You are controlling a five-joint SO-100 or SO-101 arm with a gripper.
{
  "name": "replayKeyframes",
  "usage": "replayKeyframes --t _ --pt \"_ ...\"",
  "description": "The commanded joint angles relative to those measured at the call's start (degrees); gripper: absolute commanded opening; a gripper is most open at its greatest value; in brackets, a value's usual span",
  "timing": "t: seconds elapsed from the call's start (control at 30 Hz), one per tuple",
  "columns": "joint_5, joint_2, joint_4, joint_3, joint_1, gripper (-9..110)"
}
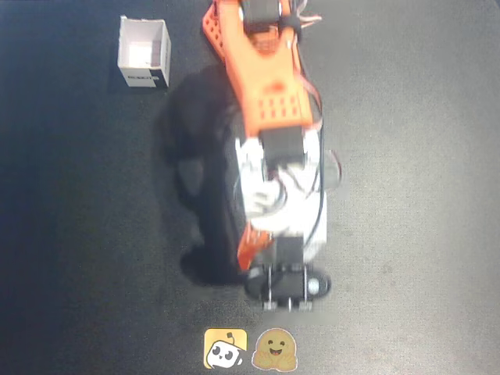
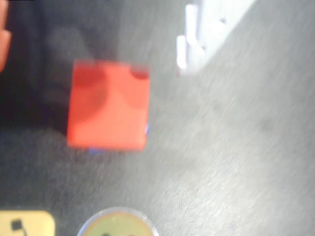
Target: Put the red cube on top of the blue cube.
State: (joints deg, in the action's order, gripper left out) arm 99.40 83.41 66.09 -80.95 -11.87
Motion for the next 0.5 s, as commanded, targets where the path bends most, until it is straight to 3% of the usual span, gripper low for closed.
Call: replayKeyframes --t 0.0,0.47 --pt "-2.9 11.3 -1.8 -6.2 -0.6 27" --pt "-9.9 46.1 -4.1 -42.1 -0.4 2"
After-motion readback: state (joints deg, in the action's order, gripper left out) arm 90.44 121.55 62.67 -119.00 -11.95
